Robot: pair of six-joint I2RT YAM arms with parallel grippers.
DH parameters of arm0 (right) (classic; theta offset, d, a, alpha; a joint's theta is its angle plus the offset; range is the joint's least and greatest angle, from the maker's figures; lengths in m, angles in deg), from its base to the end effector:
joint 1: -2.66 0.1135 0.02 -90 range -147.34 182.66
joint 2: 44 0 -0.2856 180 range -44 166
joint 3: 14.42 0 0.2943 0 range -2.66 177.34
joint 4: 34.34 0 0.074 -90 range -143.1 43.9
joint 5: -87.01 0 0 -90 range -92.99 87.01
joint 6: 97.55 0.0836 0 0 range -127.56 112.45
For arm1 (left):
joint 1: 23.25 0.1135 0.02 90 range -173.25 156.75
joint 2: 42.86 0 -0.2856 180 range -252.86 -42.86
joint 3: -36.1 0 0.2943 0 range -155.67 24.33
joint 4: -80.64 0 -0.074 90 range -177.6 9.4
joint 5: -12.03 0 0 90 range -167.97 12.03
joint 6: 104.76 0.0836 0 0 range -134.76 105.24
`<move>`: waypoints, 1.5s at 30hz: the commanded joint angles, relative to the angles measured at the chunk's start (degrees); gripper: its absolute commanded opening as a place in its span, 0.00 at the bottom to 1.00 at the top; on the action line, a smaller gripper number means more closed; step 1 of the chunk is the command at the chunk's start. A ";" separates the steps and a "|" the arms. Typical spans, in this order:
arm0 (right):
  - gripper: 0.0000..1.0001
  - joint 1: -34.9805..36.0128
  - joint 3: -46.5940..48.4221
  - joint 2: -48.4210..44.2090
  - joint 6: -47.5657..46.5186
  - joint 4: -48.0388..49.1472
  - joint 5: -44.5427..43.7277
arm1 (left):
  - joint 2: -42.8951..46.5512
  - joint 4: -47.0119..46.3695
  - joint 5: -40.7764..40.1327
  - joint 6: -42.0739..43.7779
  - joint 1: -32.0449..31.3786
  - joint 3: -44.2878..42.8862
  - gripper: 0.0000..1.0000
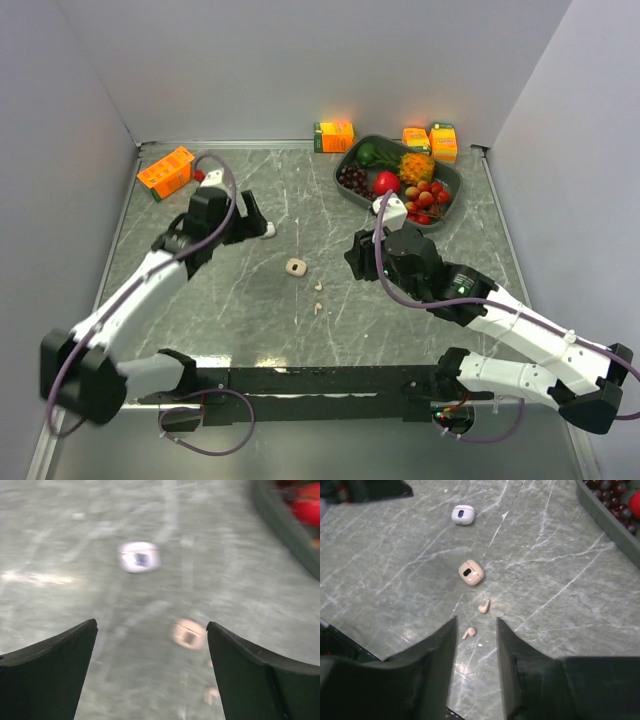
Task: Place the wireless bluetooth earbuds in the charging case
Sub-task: Place the charging case at the center of the board, then pick up the charging case at the center of the board.
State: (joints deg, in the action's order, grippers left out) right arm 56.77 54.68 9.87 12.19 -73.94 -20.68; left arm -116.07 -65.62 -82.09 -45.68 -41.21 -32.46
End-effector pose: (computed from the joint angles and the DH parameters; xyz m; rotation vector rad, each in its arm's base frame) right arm 0.1821 0.2083 0.3581 -0.3999 1.9733 0.5269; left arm 0.3388 -0.1035 0.2653 -0.2949 2.2472 -0.3791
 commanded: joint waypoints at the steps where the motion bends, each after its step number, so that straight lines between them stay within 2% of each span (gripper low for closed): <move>1: 0.54 -0.67 -1.88 1.06 2.22 4.19 -0.33 | 9.47 -1.30 -7.86 -11.86 -4.98 9.14 0.96; 2: 0.56 -0.76 -1.97 1.41 2.92 4.28 0.46 | 12.27 -3.15 -5.31 -15.45 -4.98 13.51 0.96; 4: 0.57 -0.76 -1.45 2.82 4.77 3.41 1.87 | 15.28 -9.99 3.36 -14.96 -4.98 18.36 0.96; 6: 0.58 -0.76 -0.83 4.13 6.87 1.05 2.05 | 18.97 -15.98 5.16 -15.93 -4.98 23.12 0.96; 8: 0.58 -0.85 -0.30 4.58 7.93 -0.28 1.87 | 19.86 -16.27 4.21 -17.68 -5.60 23.84 0.96; 9: 0.58 -0.85 -0.65 4.32 8.37 -0.55 1.79 | 18.99 -14.87 3.51 -16.99 -6.56 22.79 0.96; 11: 0.58 -0.85 -1.79 4.14 8.99 -0.38 1.35 | 15.75 -9.71 -4.62 -14.89 -11.38 18.68 0.96; 15: 0.58 -0.76 -2.67 3.44 9.70 -0.46 0.47 | 7.22 -2.40 -6.95 -12.32 -15.52 11.46 0.96; 21: 0.58 -0.84 -2.24 3.44 9.43 -1.61 -1.03 | -3.68 -5.81 -1.25 -9.52 -17.20 10.31 0.96; 25: 0.58 -0.84 -2.50 2.82 8.82 -1.96 -1.64 | -13.16 -1.07 -7.55 -4.26 -20.71 3.73 0.96; 31: 0.58 -0.76 -2.76 2.56 8.03 -1.70 -2.43 | -19.06 0.08 -11.87 -2.13 -23.79 -0.94 0.96; 37: 0.58 -0.85 -2.85 2.74 6.97 -1.61 -2.96 | -25.12 0.78 -11.17 0.23 -24.14 -5.16 0.96; 45: 0.58 -0.85 -3.29 2.21 5.83 -1.35 -3.84 | -27.42 0.52 -11.44 4.28 -24.23 -6.13 0.99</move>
State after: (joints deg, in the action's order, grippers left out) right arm 56.24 51.95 13.73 19.10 -75.80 -23.00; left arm -143.02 -65.42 -92.43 -44.37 -65.14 -36.42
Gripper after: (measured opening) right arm 0.580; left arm 0.984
